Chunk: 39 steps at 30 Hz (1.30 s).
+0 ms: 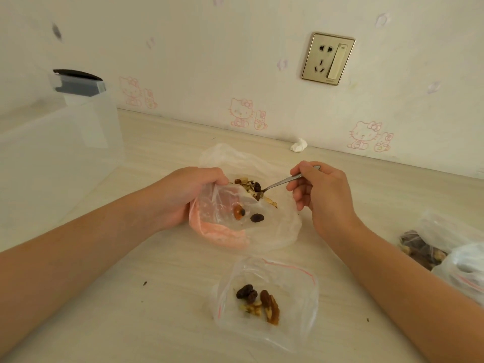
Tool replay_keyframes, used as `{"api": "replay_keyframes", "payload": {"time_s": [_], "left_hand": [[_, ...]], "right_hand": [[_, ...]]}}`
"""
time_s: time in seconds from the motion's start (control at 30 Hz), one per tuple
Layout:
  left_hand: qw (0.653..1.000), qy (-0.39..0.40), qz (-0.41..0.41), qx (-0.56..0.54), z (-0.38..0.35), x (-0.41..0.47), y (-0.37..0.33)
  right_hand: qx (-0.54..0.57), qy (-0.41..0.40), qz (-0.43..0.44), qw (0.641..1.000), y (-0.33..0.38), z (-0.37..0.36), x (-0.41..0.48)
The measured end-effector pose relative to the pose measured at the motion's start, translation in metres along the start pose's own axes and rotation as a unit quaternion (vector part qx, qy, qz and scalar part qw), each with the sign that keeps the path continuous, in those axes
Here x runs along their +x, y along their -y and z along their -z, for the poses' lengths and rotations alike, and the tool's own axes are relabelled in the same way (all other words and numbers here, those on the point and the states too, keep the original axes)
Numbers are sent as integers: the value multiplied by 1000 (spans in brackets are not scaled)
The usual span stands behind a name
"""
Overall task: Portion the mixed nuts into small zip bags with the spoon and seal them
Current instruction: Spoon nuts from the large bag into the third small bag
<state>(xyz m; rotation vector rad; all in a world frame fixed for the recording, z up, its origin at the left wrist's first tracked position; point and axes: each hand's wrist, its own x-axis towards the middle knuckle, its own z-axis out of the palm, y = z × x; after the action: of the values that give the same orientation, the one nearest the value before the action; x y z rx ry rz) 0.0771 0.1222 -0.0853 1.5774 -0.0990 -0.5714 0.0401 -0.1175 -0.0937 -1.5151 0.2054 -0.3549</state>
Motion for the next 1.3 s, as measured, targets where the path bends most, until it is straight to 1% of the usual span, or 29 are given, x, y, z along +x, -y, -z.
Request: {"api": "replay_keyframes", "payload": {"time_s": [0.17, 0.3, 0.47, 0.5, 0.53, 0.57, 0.6, 0.63, 0.67, 0.7, 0.73, 0.77, 0.83, 0.87, 0.9, 0.97, 1.03, 1.13, 1.2, 1.3], "left_hand": [[998, -29, -11, 56, -2, -2, -3], [996, -49, -4, 77, 3, -6, -4], [986, -108, -7, 126, 6, -16, 4], [981, -131, -30, 142, 6, -19, 6], [969, -172, -67, 167, 7, -23, 7], [949, -223, -121, 190, 7, -29, 9], [920, -274, -193, 203, 7, -39, 10], [891, -305, -270, 202, 6, -52, 11], [875, -300, -325, 198, 3, -66, 13], [870, -267, -359, 207, 1, -79, 17], [878, -217, -360, 230, -2, -92, 23], [889, -161, -330, 274, -5, -104, 30], [890, -86, -231, 384, -14, -122, 40], [886, -74, -188, 417, -17, -127, 44], [888, -71, -164, 424, -20, -127, 45], [903, -64, -147, 399, -26, -125, 43], [919, -35, -133, 369, -30, -122, 38], [947, -2, -76, 313, -32, -123, 29], [960, 2, -36, 278, -30, -123, 22], [971, -4, 6, 240, -25, -119, 15]], "right_hand": [[41, -16, -45, 998, -1, 2, 3], [72, -19, -47, 996, 1, 3, 3], [97, -15, -60, 993, 0, 1, 2], [103, -15, -65, 992, 0, 1, 2], [106, -15, -70, 992, 1, 1, 2], [109, -16, -73, 991, 1, 1, 2], [110, -18, -75, 991, 1, 1, 2], [111, -18, -76, 991, 2, 1, 2], [111, -18, -74, 991, 2, 1, 2], [110, -17, -73, 991, 2, 1, 2], [110, -16, -71, 991, 3, 1, 1], [111, -15, -69, 991, 3, 0, 1], [112, -14, -68, 991, 5, -1, -2], [113, -13, -68, 991, 6, -1, -3], [113, -14, -68, 991, 7, -1, -4], [114, -14, -68, 991, 9, -2, -7], [118, -12, -69, 991, 11, -4, -10], [131, -6, -71, 989, 17, -5, -13], [140, 3, -71, 988, 19, -5, -15], [152, 35, -68, 985, 22, -8, -20]]}}
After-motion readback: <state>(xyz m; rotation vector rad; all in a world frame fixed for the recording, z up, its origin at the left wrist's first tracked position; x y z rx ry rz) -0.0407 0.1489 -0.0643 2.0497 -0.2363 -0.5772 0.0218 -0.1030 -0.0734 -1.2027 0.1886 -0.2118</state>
